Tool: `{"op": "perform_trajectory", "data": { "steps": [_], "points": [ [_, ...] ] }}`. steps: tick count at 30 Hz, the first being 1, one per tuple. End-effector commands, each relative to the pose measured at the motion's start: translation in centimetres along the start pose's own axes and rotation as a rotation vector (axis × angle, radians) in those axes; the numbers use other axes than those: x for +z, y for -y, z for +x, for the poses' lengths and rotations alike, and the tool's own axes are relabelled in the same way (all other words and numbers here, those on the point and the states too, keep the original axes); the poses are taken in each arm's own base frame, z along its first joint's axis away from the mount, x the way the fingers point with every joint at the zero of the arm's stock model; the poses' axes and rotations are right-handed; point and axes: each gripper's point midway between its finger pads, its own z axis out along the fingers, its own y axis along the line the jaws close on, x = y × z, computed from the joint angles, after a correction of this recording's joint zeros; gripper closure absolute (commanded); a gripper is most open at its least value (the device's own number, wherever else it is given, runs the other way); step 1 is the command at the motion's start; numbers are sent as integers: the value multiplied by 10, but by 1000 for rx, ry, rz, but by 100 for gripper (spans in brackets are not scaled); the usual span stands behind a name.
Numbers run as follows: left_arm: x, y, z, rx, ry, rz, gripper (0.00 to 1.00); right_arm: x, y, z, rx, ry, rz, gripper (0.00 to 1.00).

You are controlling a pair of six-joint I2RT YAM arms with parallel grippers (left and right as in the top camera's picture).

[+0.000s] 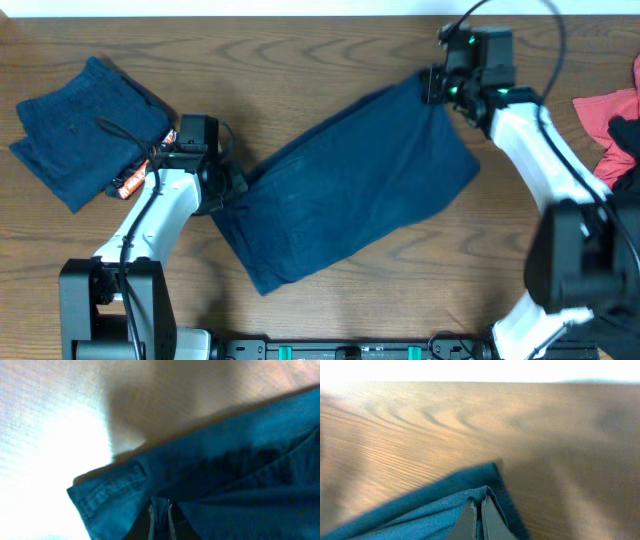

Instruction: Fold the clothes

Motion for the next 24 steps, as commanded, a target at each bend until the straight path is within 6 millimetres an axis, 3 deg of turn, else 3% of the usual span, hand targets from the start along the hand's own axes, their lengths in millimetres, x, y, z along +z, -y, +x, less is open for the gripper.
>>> {"op": "perform_trajectory", "data": {
  "steps": [1, 4, 11, 14, 16, 18, 19, 21, 22, 24],
  "points": [
    [-5, -29, -1, -138, 26, -135, 94, -10, -1, -18, -49, 56, 56, 99],
    [-4, -33, 0, -151, 32, -156, 94, 15, -12, -1, -81, 15, 52, 99],
    [2, -42, 11, -154, 7, -184, 94, 94, 4, 51, -27, -51, 94, 99],
    [4, -54, 14, -173, 14, -235, 93, 114, 6, 57, 9, -23, 74, 98],
    [3, -59, 13, -176, 28, -262, 94, 117, 6, 54, 23, -4, 68, 93],
    [3, -61, 12, -192, 39, -273, 94, 115, 6, 51, 21, 6, 68, 76],
    [3, -61, 11, -196, 43, -274, 94, 113, 7, 49, 20, 7, 70, 57],
    [2, -63, 10, -210, 56, -286, 93, 105, 11, 47, 14, -5, 82, 33],
    [2, -64, 9, -212, 62, -293, 92, 100, 15, 48, 17, -21, 91, 25],
    [1, -67, 7, -211, 73, -309, 91, 85, 23, 55, 48, -80, 112, 25]
  ]
}}
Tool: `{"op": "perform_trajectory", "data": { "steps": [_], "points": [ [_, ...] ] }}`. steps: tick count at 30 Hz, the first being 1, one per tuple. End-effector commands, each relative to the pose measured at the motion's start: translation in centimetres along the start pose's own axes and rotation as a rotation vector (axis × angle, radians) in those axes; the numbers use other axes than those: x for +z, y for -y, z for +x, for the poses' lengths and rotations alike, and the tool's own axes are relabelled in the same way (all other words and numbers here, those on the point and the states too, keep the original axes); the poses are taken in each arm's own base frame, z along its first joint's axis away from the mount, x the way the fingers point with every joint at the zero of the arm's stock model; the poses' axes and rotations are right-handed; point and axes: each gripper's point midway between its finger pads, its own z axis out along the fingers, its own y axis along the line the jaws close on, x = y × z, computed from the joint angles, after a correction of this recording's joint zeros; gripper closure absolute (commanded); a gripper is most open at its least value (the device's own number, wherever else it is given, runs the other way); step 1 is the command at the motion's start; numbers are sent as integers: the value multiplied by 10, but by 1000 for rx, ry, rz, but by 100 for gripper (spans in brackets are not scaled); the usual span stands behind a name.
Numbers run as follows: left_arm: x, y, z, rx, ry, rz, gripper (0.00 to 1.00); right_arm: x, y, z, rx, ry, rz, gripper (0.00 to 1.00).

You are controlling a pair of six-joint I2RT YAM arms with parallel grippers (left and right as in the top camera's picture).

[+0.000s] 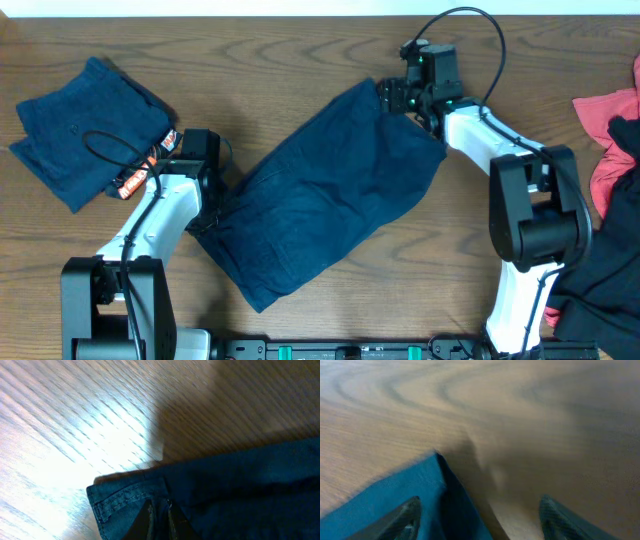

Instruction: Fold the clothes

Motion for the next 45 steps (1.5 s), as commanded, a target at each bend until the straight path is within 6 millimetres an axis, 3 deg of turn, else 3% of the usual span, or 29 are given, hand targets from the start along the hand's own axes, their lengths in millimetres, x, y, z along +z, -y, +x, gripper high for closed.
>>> {"op": "perform_trajectory", "data": {
  "steps": [1, 3, 6, 7, 11, 13, 16, 19, 22, 25, 28, 30, 31, 32, 35, 39, 45],
  "points": [
    [0, -14, -8, -29, 51, -64, 91, -31, 12, -13, 35, -11, 18, 28],
    [0, -14, -8, -30, 51, -64, 91, -41, 17, 9, 71, -115, 15, 43],
    [0, -13, -8, -47, 54, -61, 90, -51, 30, 55, 104, -306, 48, 73],
    [0, -13, -9, -48, 57, -58, 91, -53, 34, 67, 116, -351, 60, 76],
    [0, -10, -13, -50, 71, -46, 89, -54, 45, 102, 125, -462, 105, 76],
    [0, -9, -14, -51, 76, -41, 83, -53, 48, 114, 121, -496, 116, 76],
    [0, -6, -18, -53, 90, -29, 83, -55, 60, 132, 126, -535, 178, 82],
    [-1, -3, -20, -43, 101, -19, 83, -61, 81, 146, 146, -553, 307, 71],
    [-1, -1, -22, -30, 109, -13, 83, -62, 84, 157, 139, -569, 321, 66],
    [-1, 0, -24, -27, 117, -6, 83, -64, 85, 171, 142, -597, 325, 76],
    [-1, 2, -27, -29, 126, 2, 79, -67, 86, 183, 146, -626, 328, 80],
    [-1, 3, -27, -26, 130, 5, 79, -71, 86, 191, 149, -651, 331, 89],
    [-1, 3, -28, -26, 132, 7, 79, -74, 86, 195, 151, -672, 334, 98],
    [-2, 4, -29, -27, 135, 9, 79, -77, 86, 198, 153, -689, 337, 99],
    [-3, 9, -35, -14, 159, 30, 79, -92, 97, 209, 216, -739, 421, 99],
    [-7, 23, -51, 39, 230, 81, 79, -124, 134, 222, 404, -774, 638, 99],
    [-12, 35, -66, 30, 292, 133, 78, -157, 167, 236, 636, -802, 756, 99]
  ]
}}
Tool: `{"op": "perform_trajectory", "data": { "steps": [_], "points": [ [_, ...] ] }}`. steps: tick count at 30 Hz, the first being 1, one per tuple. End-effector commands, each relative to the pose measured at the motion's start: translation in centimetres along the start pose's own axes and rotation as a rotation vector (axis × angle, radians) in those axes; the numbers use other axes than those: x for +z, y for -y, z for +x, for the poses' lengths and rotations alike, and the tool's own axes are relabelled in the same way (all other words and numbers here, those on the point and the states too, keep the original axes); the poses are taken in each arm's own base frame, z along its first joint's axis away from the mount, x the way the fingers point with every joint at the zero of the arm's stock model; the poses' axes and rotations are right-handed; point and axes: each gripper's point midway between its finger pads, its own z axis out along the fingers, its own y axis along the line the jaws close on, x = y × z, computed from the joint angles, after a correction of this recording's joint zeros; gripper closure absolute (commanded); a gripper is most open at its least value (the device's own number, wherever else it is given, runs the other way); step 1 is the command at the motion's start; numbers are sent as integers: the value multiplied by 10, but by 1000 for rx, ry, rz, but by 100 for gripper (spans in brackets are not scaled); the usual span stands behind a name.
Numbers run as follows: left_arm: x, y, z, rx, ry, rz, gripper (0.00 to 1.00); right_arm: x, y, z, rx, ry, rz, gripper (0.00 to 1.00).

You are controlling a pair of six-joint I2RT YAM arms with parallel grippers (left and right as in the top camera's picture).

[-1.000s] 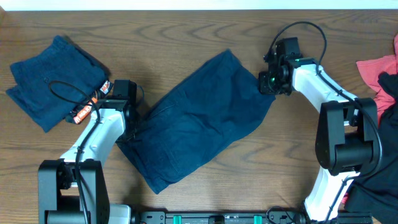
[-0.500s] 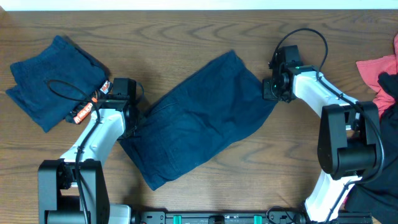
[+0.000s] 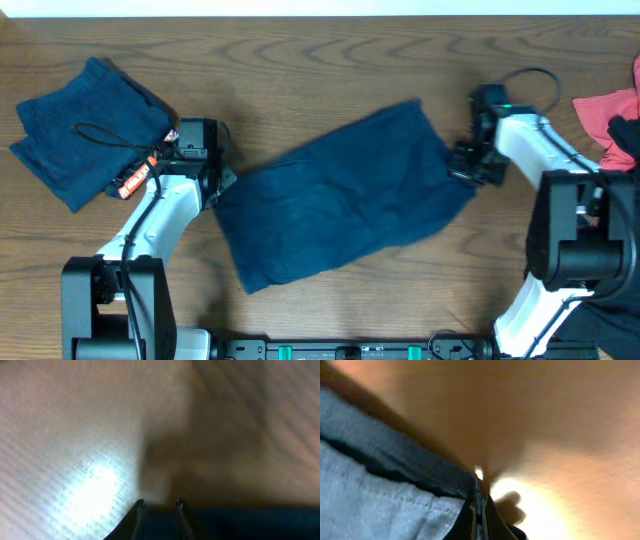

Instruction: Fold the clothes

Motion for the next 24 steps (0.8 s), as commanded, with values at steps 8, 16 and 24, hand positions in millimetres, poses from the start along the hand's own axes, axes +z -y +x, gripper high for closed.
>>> {"op": "perform_trajectory", "data": {
  "steps": [8, 16, 24],
  "points": [
    [-2, 8, 14, 23, -79, 62, 44, 11, 70, 6, 179, -28, 149, 97],
    [-23, 38, 83, 108, -410, 290, 16, -51, 45, -6, 114, 124, -25, 52],
    [-20, 28, 121, 131, -514, 305, 12, -100, 25, 1, -23, 218, -180, 50]
  ]
}}
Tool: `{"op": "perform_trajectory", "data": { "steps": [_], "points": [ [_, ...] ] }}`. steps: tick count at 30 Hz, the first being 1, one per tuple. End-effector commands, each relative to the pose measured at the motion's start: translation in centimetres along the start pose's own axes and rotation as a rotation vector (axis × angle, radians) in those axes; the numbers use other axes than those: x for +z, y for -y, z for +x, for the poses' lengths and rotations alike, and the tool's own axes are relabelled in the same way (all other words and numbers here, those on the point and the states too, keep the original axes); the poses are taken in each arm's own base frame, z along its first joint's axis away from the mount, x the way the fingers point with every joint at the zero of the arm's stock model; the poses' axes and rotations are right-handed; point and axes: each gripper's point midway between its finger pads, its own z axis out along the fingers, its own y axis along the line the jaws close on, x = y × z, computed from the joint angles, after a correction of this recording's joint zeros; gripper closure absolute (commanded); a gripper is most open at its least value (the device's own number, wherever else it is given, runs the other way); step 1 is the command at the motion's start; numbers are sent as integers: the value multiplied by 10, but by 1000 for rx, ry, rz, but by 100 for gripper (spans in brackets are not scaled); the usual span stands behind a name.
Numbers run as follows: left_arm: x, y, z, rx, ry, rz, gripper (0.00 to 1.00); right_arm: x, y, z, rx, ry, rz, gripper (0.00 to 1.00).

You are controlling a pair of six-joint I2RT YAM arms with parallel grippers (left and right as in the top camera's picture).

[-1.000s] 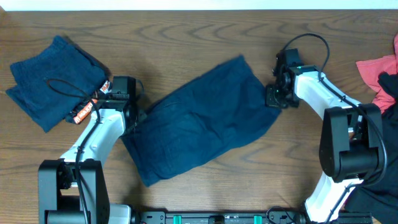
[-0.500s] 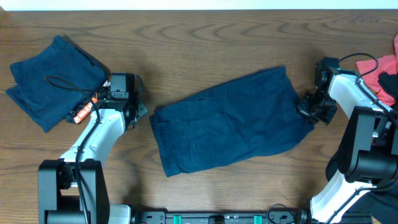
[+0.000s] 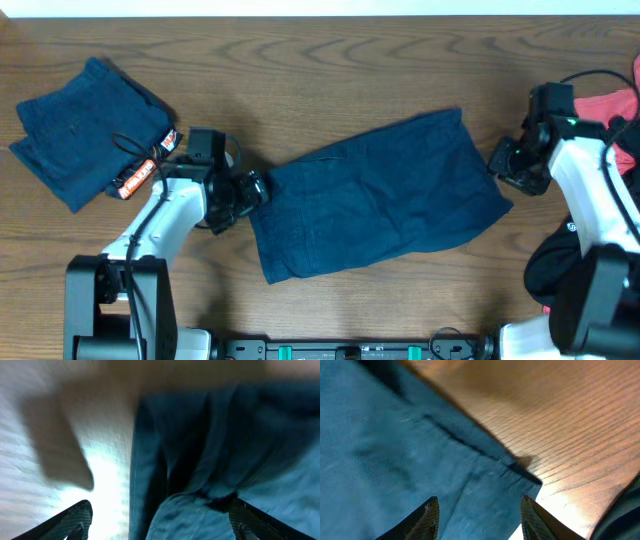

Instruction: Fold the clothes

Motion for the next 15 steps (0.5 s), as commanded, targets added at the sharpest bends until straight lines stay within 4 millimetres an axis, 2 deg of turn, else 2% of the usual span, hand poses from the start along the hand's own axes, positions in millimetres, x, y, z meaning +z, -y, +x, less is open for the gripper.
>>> {"op": "perform_trajectory", "data": {
  "steps": [1, 5, 10, 12, 13, 15],
  "points": [
    [9, -4, 26, 15, -84, 36, 12, -13, -9, 3, -61, 9, -56, 49],
    [19, -8, 48, 25, -153, 81, 11, -16, -7, 10, -61, -12, -50, 50],
    [25, -3, 59, 43, -180, 154, 13, -16, -10, 17, -88, -42, -70, 54],
    [25, -2, 58, 45, -178, 158, 19, -16, -12, 18, -100, -49, -84, 56],
    [24, -1, 58, 47, -177, 163, 25, -17, -12, 19, -102, -53, -87, 57],
    [24, 0, 58, 56, -175, 168, 46, -17, -13, 21, -107, -61, -90, 58]
  ]
}}
